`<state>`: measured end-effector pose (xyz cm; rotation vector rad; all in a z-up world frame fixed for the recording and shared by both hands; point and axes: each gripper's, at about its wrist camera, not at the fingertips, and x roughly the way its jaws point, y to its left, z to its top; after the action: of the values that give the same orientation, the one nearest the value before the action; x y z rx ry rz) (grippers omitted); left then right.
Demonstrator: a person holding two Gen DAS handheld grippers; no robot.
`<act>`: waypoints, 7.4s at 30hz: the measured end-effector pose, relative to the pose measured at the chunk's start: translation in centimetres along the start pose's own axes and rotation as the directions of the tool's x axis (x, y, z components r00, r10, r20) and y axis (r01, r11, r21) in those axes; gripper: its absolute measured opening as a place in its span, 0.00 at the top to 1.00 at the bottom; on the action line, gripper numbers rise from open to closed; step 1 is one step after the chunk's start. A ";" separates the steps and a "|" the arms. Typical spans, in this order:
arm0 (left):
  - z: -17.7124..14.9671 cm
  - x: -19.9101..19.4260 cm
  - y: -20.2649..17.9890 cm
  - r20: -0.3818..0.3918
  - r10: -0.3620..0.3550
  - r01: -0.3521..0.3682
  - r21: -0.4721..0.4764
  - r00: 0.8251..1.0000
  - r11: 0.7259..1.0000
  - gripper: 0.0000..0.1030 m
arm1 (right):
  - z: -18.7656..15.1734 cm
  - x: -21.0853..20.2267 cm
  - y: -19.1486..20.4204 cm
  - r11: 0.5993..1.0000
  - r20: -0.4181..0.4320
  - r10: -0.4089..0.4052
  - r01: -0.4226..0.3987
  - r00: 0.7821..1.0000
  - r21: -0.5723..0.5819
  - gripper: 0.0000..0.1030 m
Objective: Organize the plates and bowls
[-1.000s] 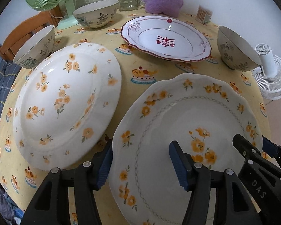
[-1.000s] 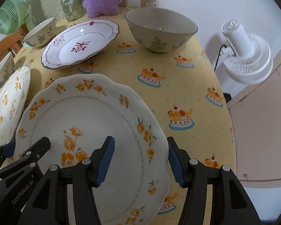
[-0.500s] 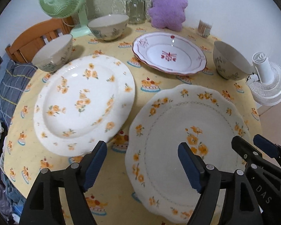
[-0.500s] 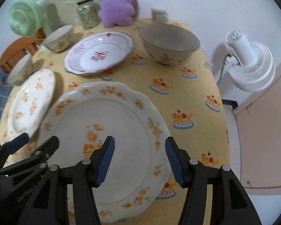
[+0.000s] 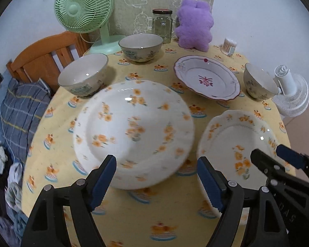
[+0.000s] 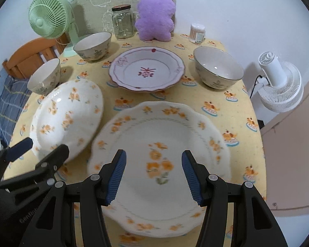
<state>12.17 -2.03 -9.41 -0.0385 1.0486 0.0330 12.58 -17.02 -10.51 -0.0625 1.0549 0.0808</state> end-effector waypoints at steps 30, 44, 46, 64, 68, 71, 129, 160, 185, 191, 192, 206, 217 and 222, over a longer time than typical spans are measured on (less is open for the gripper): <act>4.7 7.4 9.9 -0.058 -0.018 0.020 0.040 0.998 0.999 0.22 | 5.5 7.1 9.7 1.000 -0.020 -0.017 0.017 1.000 -0.007 0.42; 5.1 10.0 10.3 -0.060 0.010 -0.006 0.061 0.998 0.998 0.26 | 6.6 10.5 10.5 1.000 -0.055 0.002 -0.003 0.999 -0.008 0.42; 5.2 10.4 10.5 -0.069 0.000 0.004 0.055 0.998 0.999 0.28 | 6.5 11.1 10.3 1.000 -0.072 0.006 -0.005 0.997 0.014 0.42; 4.9 11.4 10.6 -0.068 -0.041 0.046 0.083 0.997 0.995 0.27 | 6.6 12.2 10.0 0.998 -0.092 0.033 -0.029 0.995 0.052 0.41; 4.9 11.4 10.4 -0.071 -0.038 0.045 0.087 0.997 0.995 0.27 | 6.8 12.5 10.2 0.999 -0.105 0.034 -0.030 0.994 0.042 0.38; 4.9 11.4 10.4 -0.072 -0.035 0.041 0.094 0.997 0.995 0.27 | 6.7 12.4 10.3 0.999 -0.099 0.028 -0.024 0.995 0.044 0.38; 1.5 3.0 9.5 -0.121 0.012 -0.012 -0.003 0.993 1.000 0.31 | 2.4 4.8 8.8 0.987 -0.173 0.163 -0.161 0.971 0.030 0.39; 0.5 1.9 -6.0 -0.129 -0.117 0.135 0.142 0.985 0.981 0.31 | -1.1 1.0 -6.1 0.988 -0.169 0.039 -0.012 0.985 0.156 0.39; 0.2 7.4 -13.8 -0.196 -0.114 0.147 0.160 0.974 0.976 0.30 | -2.3 4.0 -13.3 0.985 -0.178 -0.012 0.042 0.984 0.166 0.40; 0.6 7.6 -13.6 -0.186 -0.102 0.134 0.171 0.977 0.976 0.29 | -2.3 4.6 -13.0 0.985 -0.195 -0.001 0.035 0.981 0.169 0.40; 0.8 7.6 -13.6 -0.190 -0.098 0.131 0.173 0.977 0.976 0.29 | -2.4 4.7 -13.1 0.985 -0.200 0.001 0.033 0.980 0.169 0.40; 0.1 6.0 -14.1 -0.117 0.029 0.005 0.278 0.993 0.960 0.31 | -3.1 2.6 -12.9 0.981 -0.200 -0.048 0.084 0.979 0.177 0.45; 0.2 4.5 -12.8 -0.109 -0.021 0.046 0.230 0.994 0.972 0.31 | -3.2 3.6 -11.8 0.982 -0.229 -0.036 0.077 0.973 0.172 0.61; 0.3 4.4 -12.2 -0.107 -0.021 0.045 0.223 0.994 0.974 0.31 | -2.2 4.4 -11.0 0.984 -0.231 -0.067 0.103 0.971 0.149 0.63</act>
<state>15.13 -14.12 -12.88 0.1498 1.1499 -0.1193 13.91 -28.02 -15.25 0.0292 1.2814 -0.0910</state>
